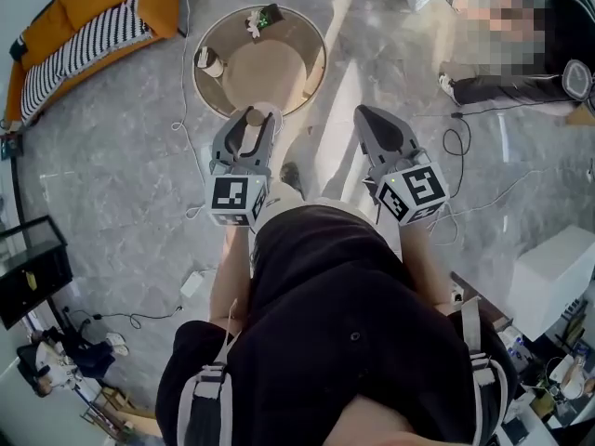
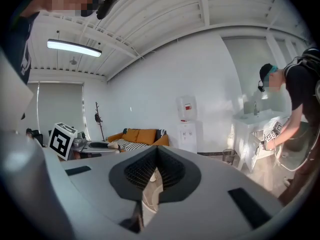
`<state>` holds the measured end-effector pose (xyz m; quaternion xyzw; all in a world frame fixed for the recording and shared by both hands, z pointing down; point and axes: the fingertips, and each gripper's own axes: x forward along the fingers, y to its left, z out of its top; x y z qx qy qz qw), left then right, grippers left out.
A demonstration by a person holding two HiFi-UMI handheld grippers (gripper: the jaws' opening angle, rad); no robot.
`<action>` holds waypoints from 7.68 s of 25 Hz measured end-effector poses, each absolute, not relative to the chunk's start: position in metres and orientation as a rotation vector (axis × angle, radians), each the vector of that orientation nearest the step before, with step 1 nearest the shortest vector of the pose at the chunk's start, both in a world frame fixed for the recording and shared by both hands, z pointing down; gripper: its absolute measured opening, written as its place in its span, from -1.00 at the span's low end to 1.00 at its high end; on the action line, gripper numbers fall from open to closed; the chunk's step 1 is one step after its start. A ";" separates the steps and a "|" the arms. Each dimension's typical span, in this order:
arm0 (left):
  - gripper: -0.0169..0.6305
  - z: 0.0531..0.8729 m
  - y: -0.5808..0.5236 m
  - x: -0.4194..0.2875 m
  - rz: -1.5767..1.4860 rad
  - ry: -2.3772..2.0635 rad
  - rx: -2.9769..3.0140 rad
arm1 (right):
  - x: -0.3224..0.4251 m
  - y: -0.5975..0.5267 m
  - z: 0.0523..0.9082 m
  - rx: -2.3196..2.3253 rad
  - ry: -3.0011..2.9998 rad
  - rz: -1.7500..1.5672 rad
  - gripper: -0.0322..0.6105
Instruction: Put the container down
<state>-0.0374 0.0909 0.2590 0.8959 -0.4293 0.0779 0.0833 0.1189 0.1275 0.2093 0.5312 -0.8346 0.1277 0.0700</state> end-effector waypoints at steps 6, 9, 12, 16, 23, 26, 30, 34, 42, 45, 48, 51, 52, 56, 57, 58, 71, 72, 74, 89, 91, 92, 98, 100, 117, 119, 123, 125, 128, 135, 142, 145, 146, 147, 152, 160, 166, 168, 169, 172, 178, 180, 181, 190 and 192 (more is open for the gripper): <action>-0.49 0.277 0.059 -0.032 0.234 -1.195 2.712 | 0.113 0.099 0.224 1.631 -2.447 0.413 -0.89; -0.49 0.288 0.049 -0.032 0.236 -1.162 2.693 | 0.110 0.092 0.232 1.628 -2.420 0.436 -0.89; -0.49 0.298 0.040 -0.032 0.231 -1.159 2.676 | 0.110 0.083 0.244 1.629 -2.403 0.480 -0.89; -0.49 0.308 0.029 -0.031 0.234 -1.179 2.654 | 0.115 0.073 0.251 1.627 -2.395 0.508 -0.89; -0.49 0.310 0.009 -0.033 0.186 -1.314 2.600 | 0.115 0.043 0.262 1.519 -2.439 0.535 -0.89; -0.49 0.316 0.001 -0.027 0.197 -1.366 2.579 | 0.115 0.024 0.269 1.436 -2.483 0.561 -0.89; -0.49 0.323 -0.010 -0.021 0.220 -1.431 2.515 | 0.109 0.002 0.277 1.269 -2.549 0.540 -0.89; -0.49 0.333 -0.021 -0.024 0.220 -1.581 2.396 | 0.100 -0.027 0.293 1.040 -2.596 0.518 -0.89; -0.49 0.353 -0.053 -0.019 0.204 -1.804 2.198 | 0.084 -0.068 0.326 0.681 -2.651 0.527 -0.89; -0.49 0.365 -0.057 -0.018 0.212 -1.865 2.152 | 0.080 -0.073 0.344 0.574 -2.640 0.533 -0.89; -0.49 0.380 -0.059 -0.018 0.214 -1.904 2.102 | 0.077 -0.077 0.363 0.488 -2.632 0.536 -0.89; -0.49 0.402 -0.056 -0.016 0.260 -1.898 2.063 | 0.077 -0.080 0.381 0.427 -2.642 0.552 -0.89; -0.49 0.410 -0.057 -0.015 0.277 -1.890 2.058 | 0.077 -0.082 0.386 0.414 -2.652 0.554 -0.89; -0.50 0.437 -0.062 -0.014 0.308 -1.853 2.079 | 0.075 -0.090 0.406 0.393 -2.683 0.556 -0.89; -0.49 0.444 -0.063 -0.015 0.320 -1.842 2.081 | 0.074 -0.092 0.412 0.390 -2.687 0.569 -0.89; -0.50 0.451 -0.064 -0.015 0.332 -1.835 2.082 | 0.072 -0.093 0.418 0.386 -2.690 0.584 -0.89; -0.49 0.564 -0.103 -0.022 0.364 -1.776 2.077 | 0.053 -0.124 0.508 0.333 -2.675 0.504 -0.89; -0.49 0.573 -0.106 -0.022 0.365 -1.770 2.071 | 0.054 -0.128 0.515 0.346 -2.662 0.489 -0.89; -0.49 0.590 -0.112 -0.023 0.375 -1.756 2.058 | 0.055 -0.136 0.528 0.369 -2.632 0.463 -0.89; -0.50 0.707 -0.165 -0.021 0.444 -1.721 2.068 | 0.071 -0.181 0.584 0.435 -2.572 0.438 -0.89; -0.49 0.717 -0.173 -0.019 0.446 -1.721 2.061 | 0.074 -0.188 0.589 0.452 -2.562 0.441 -0.89; -0.49 0.722 -0.176 -0.018 0.446 -1.720 2.059 | 0.075 -0.191 0.592 0.459 -2.556 0.443 -0.89; -0.50 0.749 -0.194 -0.012 0.485 -1.689 2.069 | 0.079 -0.198 0.612 0.486 -2.532 0.464 -0.89; -0.50 0.757 -0.199 -0.010 0.500 -1.665 2.081 | 0.080 -0.198 0.618 0.482 -2.518 0.475 -0.89; -0.49 0.791 -0.218 0.005 0.557 -1.634 2.091 | 0.092 -0.206 0.640 0.499 -2.473 0.494 -0.89; -0.49 0.794 -0.217 0.006 0.561 -1.632 2.086 | 0.093 -0.205 0.641 0.499 -2.463 0.488 -0.89; -0.49 0.800 -0.215 0.006 0.569 -1.628 2.078 | 0.094 -0.204 0.643 0.503 -2.450 0.482 -0.89; -0.49 0.801 -0.214 0.007 0.573 -1.625 2.083 | 0.096 -0.203 0.644 0.510 -2.448 0.480 -0.89; -0.49 0.800 -0.213 0.008 0.581 -1.617 2.097 | 0.096 -0.201 0.642 0.526 -2.449 0.484 -0.89; -0.49 0.799 -0.213 0.010 0.573 -1.589 2.107 | 0.098 -0.195 0.638 0.541 -2.444 0.483 -0.89; -0.44 0.796 -0.207 0.015 0.599 -1.542 2.152 | 0.100 -0.186 0.635 0.585 -2.446 0.482 -0.89; -0.44 0.781 -0.201 0.010 0.604 -1.543 2.175 | 0.100 -0.178 0.627 0.598 -2.436 0.453 -0.89; -0.44 0.775 -0.199 0.006 0.601 -1.548 2.181 | 0.100 -0.176 0.624 0.610 -2.429 0.444 -0.89; -0.44 0.768 -0.198 0.003 0.597 -1.553 2.186 | 0.100 -0.175 0.620 0.630 -2.423 0.437 -0.89; -0.44 0.727 -0.174 -0.010 0.586 -1.574 2.209 | 0.098 -0.159 0.592 0.746 -2.406 0.419 -0.89; -0.51 0.633 -0.119 -0.022 0.482 -1.589 2.266 | 0.086 -0.115 0.511 0.907 -2.444 0.371 -0.89; -0.58 0.561 -0.064 -0.034 0.421 -1.568 2.297 | 0.079 -0.073 0.441 0.983 -2.453 0.292 -0.89; -0.62 0.537 -0.054 -0.040 0.403 -1.574 2.316 | 0.079 -0.066 0.416 1.031 -2.467 0.284 -0.89; -0.64 0.526 -0.052 -0.043 0.400 -1.579 2.329 | 0.079 -0.063 0.403 1.060 -2.475 0.279 -0.89; -0.69 0.490 -0.051 -0.054 0.379 -1.595 2.368 | 0.077 -0.058 0.367 1.145 -2.494 0.260 -0.89; -0.73 0.423 -0.029 -0.057 0.329 -1.576 2.442 | 0.087 -0.036 0.308 1.252 -2.528 0.236 -0.89; -0.77 0.404 -0.025 -0.060 0.302 -1.579 2.458 | 0.091 -0.033 0.294 1.296 -2.549 0.253 -0.89; -0.79 0.395 -0.022 -0.061 0.285 -1.583 2.458 | 0.092 -0.030 0.289 1.306 -2.551 0.259 -0.89; -0.85 0.335 0.014 -0.070 0.178 -1.576 2.401 | 0.085 0.004 0.254 1.276 -2.611 0.365 -0.89; -0.87 0.325 0.023 -0.077 0.161 -1.563 2.385 | 0.080 0.010 0.248 1.259 -2.622 0.348 -0.89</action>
